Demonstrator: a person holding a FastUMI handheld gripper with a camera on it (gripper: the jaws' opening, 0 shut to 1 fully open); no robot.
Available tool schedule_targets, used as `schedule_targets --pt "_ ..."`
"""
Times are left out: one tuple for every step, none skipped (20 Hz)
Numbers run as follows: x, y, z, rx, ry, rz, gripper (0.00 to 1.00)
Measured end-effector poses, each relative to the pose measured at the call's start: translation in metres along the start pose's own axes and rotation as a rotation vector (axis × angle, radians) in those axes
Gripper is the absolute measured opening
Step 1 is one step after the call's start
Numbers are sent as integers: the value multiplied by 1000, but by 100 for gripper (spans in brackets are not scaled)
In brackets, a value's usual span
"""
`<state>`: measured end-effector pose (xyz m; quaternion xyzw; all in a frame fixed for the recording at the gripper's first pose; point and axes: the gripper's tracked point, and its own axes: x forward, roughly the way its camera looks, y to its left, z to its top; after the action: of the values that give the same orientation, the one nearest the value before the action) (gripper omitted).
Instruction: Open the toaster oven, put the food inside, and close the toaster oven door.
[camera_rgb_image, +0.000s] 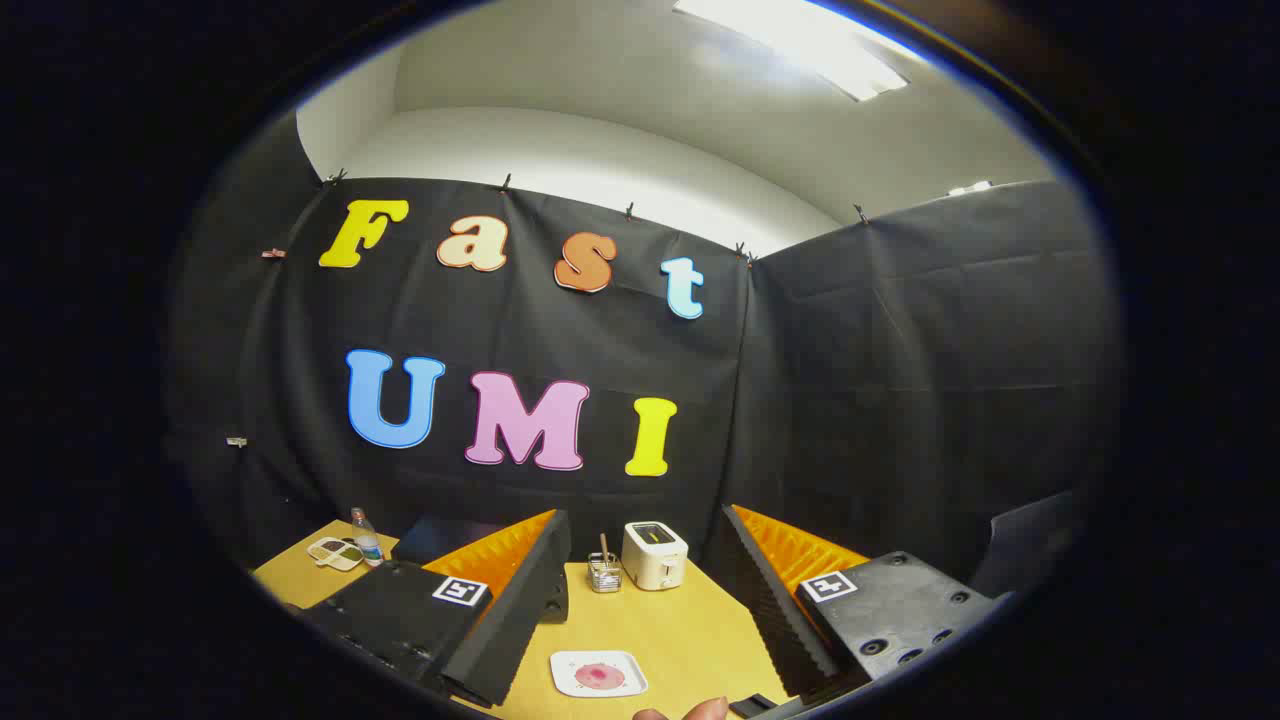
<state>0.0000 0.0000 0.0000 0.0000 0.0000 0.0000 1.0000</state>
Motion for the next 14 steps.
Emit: schedule_targets --pt "-2 2 0 1 -1 5 97" --pt "-2 3 2 0 -3 8 97" --pt "-2 4 3 -3 -5 12 97" --pt "-1 5 3 -7 -6 14 97" --pt "-1 8 3 -6 -3 22 97" --pt "0 9 3 -5 -3 26 97" --pt "0 10 4 -7 -3 29 97" --pt "1 10 4 -9 -5 31 97" --pt "2 12 3 -10 -3 32 97" --pt "3 13 1 -9 0 35 97" --pt "3 14 0 -8 3 36 97" --pt "4 14 0 -7 5 35 97" --pt "4 14 0 -7 6 37 97" --pt "5 14 -1 -9 7 36 97"
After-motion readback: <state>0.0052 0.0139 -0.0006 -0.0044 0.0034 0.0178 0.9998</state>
